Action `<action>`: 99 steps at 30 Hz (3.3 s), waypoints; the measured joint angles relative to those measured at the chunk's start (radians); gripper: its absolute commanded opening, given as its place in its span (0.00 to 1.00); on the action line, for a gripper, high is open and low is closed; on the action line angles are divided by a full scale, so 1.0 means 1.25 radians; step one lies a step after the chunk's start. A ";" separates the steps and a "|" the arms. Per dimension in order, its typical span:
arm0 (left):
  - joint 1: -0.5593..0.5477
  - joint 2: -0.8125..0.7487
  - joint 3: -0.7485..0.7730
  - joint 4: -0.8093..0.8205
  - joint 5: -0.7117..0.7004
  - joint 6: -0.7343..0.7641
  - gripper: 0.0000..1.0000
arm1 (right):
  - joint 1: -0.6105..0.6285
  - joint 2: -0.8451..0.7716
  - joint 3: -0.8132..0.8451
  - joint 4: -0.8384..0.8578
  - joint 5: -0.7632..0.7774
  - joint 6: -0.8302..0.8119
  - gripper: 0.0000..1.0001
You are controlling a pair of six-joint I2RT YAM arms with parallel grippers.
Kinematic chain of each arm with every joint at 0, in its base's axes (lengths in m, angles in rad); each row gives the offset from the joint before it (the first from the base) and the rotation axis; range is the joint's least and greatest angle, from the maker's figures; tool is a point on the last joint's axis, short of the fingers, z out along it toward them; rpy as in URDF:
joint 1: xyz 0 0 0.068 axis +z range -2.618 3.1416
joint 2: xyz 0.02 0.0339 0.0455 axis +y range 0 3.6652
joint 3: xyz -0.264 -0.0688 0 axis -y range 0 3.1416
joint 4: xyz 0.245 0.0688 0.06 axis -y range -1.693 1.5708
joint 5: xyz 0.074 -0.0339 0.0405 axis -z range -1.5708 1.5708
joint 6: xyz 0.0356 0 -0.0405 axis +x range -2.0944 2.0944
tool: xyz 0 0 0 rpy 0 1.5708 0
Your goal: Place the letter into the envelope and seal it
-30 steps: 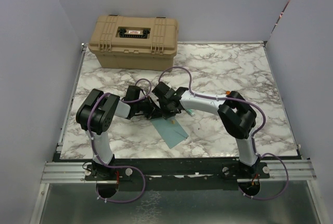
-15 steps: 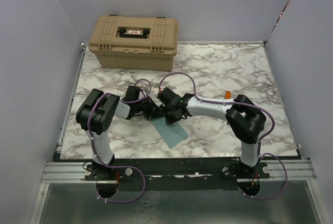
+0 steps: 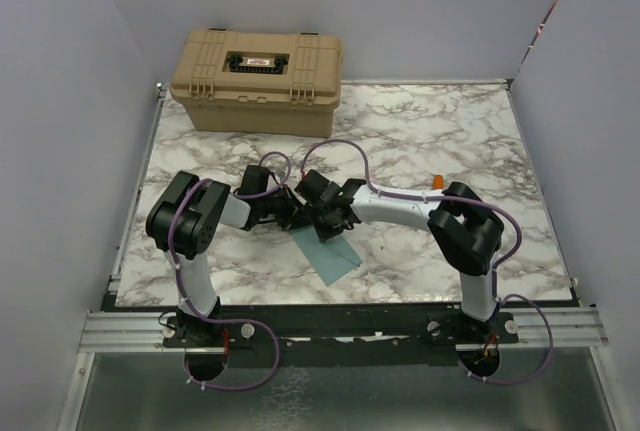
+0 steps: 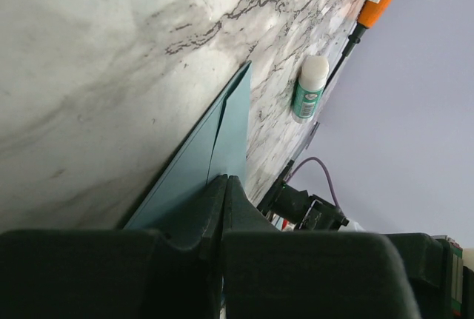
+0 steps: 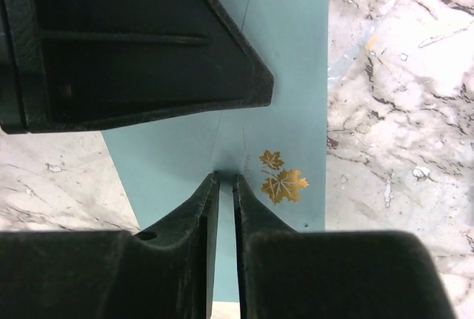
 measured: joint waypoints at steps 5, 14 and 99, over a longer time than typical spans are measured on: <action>0.000 0.000 0.010 -0.021 0.000 0.017 0.00 | 0.003 -0.022 -0.030 -0.001 0.027 0.007 0.24; -0.003 -0.007 0.065 -0.147 -0.001 0.101 0.00 | 0.004 -0.084 -0.117 0.003 0.030 0.033 0.24; -0.025 -0.751 0.008 -0.345 -0.457 0.317 0.99 | -0.241 -0.384 -0.217 0.133 -0.123 -0.154 0.00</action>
